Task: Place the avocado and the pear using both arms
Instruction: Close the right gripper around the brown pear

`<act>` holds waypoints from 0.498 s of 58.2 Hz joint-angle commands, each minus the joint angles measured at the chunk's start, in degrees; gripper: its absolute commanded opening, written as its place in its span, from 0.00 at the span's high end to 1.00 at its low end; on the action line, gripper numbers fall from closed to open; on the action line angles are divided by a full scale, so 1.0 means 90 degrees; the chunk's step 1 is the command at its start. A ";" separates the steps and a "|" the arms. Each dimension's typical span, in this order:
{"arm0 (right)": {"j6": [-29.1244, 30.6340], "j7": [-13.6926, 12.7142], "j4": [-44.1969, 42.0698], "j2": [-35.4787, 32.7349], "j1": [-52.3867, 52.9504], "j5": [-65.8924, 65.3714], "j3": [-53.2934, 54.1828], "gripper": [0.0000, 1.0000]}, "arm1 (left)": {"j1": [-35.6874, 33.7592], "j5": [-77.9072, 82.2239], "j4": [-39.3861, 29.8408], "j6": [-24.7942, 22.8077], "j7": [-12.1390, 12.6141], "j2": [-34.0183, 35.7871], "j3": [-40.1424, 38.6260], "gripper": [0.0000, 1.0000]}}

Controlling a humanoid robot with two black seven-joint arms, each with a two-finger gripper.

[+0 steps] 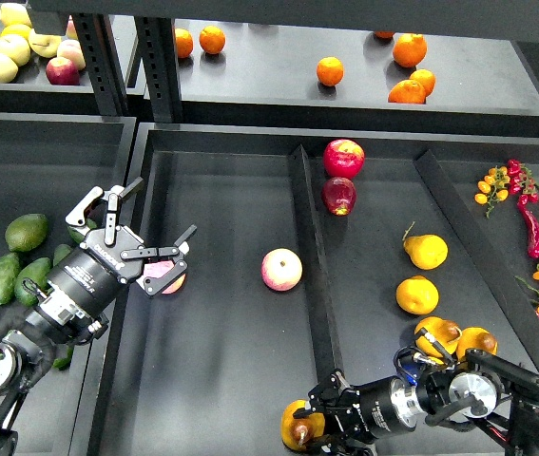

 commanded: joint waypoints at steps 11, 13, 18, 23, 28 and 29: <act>0.0002 0.0003 0.0116 -0.0049 0.0060 0.0141 0.0398 0.82 | 0.0002 0.0000 0.0000 0.0000 0.0000 0.0000 0.0001 0.00; 0.0002 0.0003 0.0126 -0.0059 0.0060 0.0161 0.0486 0.82 | 0.0002 0.0000 0.0000 0.0000 0.0000 0.0000 0.0001 0.00; 0.0002 0.0003 0.0185 -0.0079 0.0060 0.0219 0.0750 0.82 | 0.0002 0.0000 0.0000 0.0000 0.0000 0.0000 0.0001 0.00; 0.0002 0.0003 0.0263 -0.0118 0.0070 0.0307 0.1043 0.82 | 0.0002 0.0000 0.0000 0.0000 0.0000 0.0000 0.0001 0.00; 0.0002 0.0003 0.0322 -0.0137 0.0080 0.0434 0.1404 0.82 | 0.0002 0.0000 0.0000 0.0000 0.0000 0.0000 0.0001 0.00; 0.0002 0.0003 0.0331 -0.0147 0.0080 0.0463 0.1521 0.82 | 0.0002 0.0000 0.0000 0.0000 0.0000 0.0000 0.0001 0.00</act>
